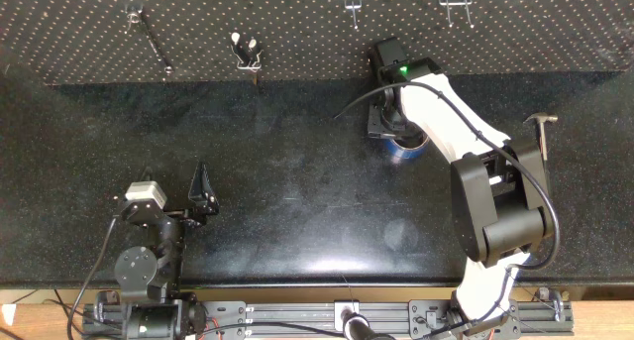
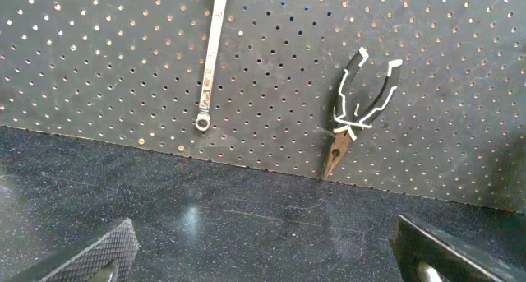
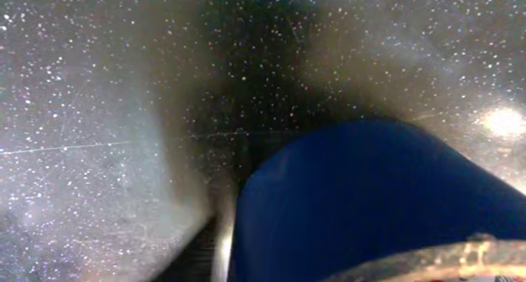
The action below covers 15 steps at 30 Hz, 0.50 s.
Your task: Place Tools Onto Pegboard
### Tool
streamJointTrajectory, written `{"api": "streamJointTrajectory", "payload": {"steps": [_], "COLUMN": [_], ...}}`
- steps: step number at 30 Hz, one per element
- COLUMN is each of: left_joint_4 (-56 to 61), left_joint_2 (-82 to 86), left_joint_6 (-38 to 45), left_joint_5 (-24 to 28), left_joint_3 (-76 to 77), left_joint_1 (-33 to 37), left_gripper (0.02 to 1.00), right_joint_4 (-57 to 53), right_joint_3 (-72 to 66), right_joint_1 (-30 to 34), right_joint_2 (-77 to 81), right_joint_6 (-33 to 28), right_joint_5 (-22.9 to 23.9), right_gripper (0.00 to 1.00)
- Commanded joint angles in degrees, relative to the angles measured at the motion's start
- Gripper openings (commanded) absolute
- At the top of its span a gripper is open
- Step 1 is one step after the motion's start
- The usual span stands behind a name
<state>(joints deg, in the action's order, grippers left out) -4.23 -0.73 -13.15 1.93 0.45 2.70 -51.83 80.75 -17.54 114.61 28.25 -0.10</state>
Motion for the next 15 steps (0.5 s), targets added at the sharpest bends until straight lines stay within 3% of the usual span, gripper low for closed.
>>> {"api": "streamJointTrajectory", "payload": {"steps": [1,11,13,15], "left_joint_4": [-0.3,-0.3,-0.3,-0.3], "left_joint_2": [0.5,0.5,0.5,0.5], "left_joint_6": [0.1,0.1,0.1,0.1], "left_joint_5": [-0.2,-0.2,-0.2,-0.2], "left_joint_3": [-0.1,-0.1,-0.1,-0.1], "left_joint_1": [0.2,0.2,0.2,0.2], "left_gripper": [0.996,0.996,0.996,0.996], "right_joint_4": [-0.2,2.2,7.3,19.3], "right_joint_3": [1.0,0.5,-1.7,-9.4], "right_joint_1": [-0.1,-1.4,-2.9,-5.2], "right_joint_2": [0.6,-9.9,-15.2,-23.7], "right_joint_6": [0.4,1.4,3.0,3.0], "right_joint_5": [1.0,1.8,5.8,11.4], "right_gripper": [0.077,0.077,0.075,0.075]}}
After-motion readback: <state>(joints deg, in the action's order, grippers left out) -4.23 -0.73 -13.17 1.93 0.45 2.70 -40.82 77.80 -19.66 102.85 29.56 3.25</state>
